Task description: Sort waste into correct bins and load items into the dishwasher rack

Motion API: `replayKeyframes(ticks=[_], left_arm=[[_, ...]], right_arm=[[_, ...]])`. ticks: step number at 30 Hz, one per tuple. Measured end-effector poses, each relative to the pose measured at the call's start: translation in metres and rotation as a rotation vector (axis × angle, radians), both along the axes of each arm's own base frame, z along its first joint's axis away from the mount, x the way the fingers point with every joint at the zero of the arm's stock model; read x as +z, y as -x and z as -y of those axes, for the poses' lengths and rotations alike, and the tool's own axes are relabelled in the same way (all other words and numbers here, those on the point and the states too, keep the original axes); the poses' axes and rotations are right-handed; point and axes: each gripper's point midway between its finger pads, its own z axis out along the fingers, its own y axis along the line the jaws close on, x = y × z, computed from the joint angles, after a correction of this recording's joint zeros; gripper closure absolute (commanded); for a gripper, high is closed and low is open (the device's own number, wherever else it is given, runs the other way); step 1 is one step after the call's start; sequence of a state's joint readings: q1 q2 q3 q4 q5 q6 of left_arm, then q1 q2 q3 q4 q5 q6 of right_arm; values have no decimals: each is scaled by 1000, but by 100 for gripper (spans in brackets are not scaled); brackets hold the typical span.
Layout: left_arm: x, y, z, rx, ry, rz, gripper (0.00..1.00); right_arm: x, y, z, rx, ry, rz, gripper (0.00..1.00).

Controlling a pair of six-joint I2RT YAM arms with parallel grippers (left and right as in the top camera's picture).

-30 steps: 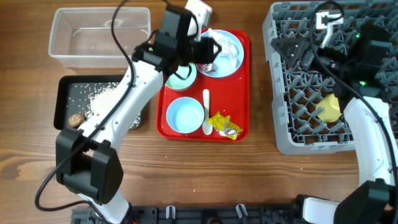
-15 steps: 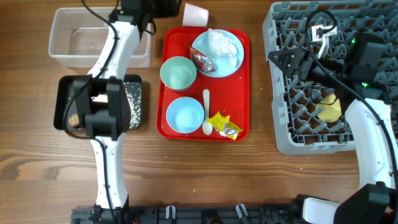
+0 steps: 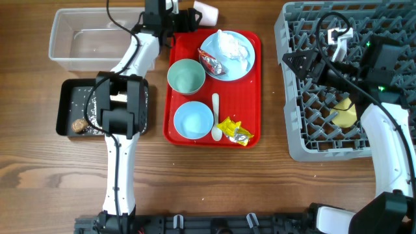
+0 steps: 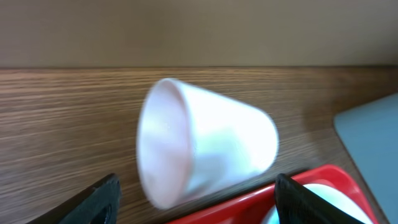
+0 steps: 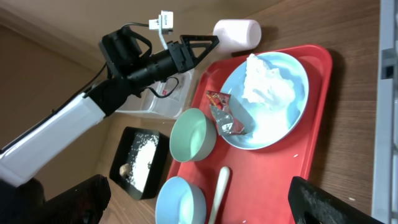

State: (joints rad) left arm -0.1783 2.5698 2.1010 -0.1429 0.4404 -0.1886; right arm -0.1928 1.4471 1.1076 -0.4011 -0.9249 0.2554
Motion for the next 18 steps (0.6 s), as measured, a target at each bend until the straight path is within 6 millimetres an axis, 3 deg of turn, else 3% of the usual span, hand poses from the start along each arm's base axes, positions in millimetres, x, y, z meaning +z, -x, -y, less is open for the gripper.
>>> replayKeyframes(ticks=[3,6,7,8,9,12,13,15,18], left_arm=[[7,2,20,-30,8,34,25],[8,4,35,-51,11,49,38],[7,5,37,-54,12,49,50],[4,5,39,-56,11,46,70],[-3,6,40,-56,11,36,80],[-27,7,39,-55,6,4,82],[-28,5,40,-55,9,16,83],[-20,0,41,-48,26,53,96],[-15,-6,39,-10,45,62,96]], right_arm=[[-2,-1,1,-9,8,-5,6],[-2,0,2,-11,8,-8,6],[-3,-1,2,-13,10,-9,5],[-3,-1,2,-13,11,-9,6],[-3,-1,2,-14,11,-10,6],[-3,-1,2,-16,13,-10,6],[-3,-1,2,-16,13,-10,6],[-4,0,2,-15,14,-17,5],[-8,3,2,-12,24,-31,6]])
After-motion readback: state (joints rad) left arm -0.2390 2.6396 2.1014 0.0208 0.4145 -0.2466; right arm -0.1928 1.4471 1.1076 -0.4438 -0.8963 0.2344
